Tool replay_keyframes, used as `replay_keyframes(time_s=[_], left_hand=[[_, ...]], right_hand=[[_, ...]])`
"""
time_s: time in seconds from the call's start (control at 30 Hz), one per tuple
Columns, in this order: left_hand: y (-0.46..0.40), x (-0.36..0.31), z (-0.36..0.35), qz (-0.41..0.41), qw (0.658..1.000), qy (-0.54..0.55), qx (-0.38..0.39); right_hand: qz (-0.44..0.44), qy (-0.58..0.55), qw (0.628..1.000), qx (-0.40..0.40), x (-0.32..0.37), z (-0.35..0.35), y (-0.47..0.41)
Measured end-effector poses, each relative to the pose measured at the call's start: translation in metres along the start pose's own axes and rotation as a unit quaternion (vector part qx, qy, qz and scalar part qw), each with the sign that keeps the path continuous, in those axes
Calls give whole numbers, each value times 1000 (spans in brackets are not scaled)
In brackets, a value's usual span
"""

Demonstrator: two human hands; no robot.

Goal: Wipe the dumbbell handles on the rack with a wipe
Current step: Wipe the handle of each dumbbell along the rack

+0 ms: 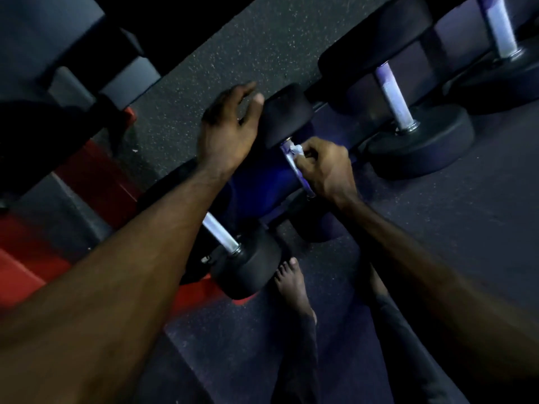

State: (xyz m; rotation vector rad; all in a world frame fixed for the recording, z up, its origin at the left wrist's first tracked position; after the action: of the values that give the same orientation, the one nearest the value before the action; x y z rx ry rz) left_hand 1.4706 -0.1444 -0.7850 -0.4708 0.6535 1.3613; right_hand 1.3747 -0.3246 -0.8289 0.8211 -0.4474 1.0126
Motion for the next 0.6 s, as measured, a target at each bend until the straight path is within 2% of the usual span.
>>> replay_keyframes(time_s=[0.13, 0.2, 0.4, 0.47, 0.6], left_hand=[[26, 28, 48, 60, 997, -41, 12], [37, 47, 56, 99, 993, -53, 38], [70, 95, 75, 178, 980, -30, 83], [73, 103, 72, 163, 984, -18, 63], [74, 119, 68, 89, 994, -61, 36]], right_hand=[[-36, -42, 998, -22, 10, 1, 25], [-78, -54, 996, 0, 5, -8, 37], [-65, -85, 991, 84, 21, -82, 74], [-69, -95, 988, 105, 24, -110, 77], [-84, -112, 968, 206, 42, -158, 78]])
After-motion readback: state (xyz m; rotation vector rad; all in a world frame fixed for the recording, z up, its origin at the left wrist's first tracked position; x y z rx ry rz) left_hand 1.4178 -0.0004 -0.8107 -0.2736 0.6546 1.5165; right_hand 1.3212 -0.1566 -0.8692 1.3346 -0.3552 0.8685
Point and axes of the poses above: each hand's wrist, its own y-axis away from the middle knuckle, its own z-axis out of the back of the hand, x = y × z, the point moved 1 cm from there along -y, towards the middle knuckle, and after that the axes turned 1 degree about y, right-handed, at the moved point
